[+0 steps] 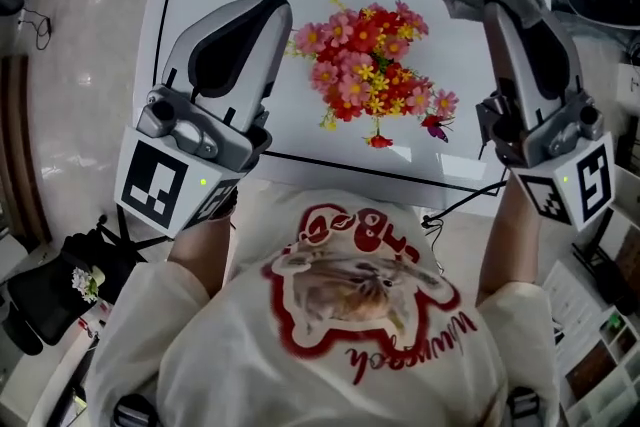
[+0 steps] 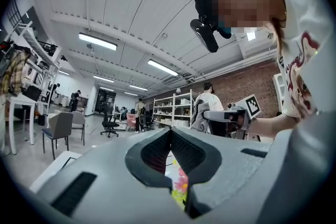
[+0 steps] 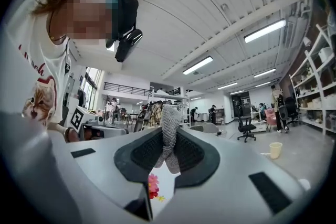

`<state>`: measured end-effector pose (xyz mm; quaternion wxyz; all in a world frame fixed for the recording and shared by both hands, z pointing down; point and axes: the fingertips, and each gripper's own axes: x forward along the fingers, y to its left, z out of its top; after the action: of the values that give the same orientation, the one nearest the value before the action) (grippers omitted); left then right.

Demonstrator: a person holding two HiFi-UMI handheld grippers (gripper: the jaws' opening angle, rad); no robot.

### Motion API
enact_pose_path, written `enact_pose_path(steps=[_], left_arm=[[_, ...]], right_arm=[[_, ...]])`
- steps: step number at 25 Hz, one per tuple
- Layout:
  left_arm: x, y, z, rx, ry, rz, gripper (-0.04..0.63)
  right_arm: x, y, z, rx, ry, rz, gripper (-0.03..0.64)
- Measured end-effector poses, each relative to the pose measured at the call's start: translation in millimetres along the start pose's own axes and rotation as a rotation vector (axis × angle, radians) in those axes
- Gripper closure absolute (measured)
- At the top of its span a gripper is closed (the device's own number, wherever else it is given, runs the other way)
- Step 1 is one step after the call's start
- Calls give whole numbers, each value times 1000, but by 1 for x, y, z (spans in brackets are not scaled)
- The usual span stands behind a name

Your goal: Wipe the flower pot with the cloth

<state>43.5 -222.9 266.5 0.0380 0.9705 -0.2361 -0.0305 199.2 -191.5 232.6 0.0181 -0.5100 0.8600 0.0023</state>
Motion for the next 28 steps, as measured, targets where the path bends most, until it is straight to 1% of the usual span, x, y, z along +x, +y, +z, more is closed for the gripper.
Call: enact_pose_path(steps=[2,6,8,11,17,22,26,28], left_arm=[[0,3,-4,-5,8,4,592],[5,9,-7,-35,0,11,592],[9,12,-9,-47,-5,13,592],[13,13,-13,-44,-5,18,592],[14,16,-24,-47,24,40,592],[12,19,-29,-48,34,59,592],[9,21,-29,-54,37,75,592],[8,22,-29,-58,35,80,592]], right_arm=[[7,-5,-7,2,10,41,561],[18,-12,-24,54,3,140,561],[24,-17,-34,48,3,166,561],[30,-20,-51,18,40,198,561],[44,-21,-74,84,65,264,561],[55,-13,-90,69,95,368,561],[63,-10,-106,117,104,430,561],[66,-6,-113,121,120,462,561]])
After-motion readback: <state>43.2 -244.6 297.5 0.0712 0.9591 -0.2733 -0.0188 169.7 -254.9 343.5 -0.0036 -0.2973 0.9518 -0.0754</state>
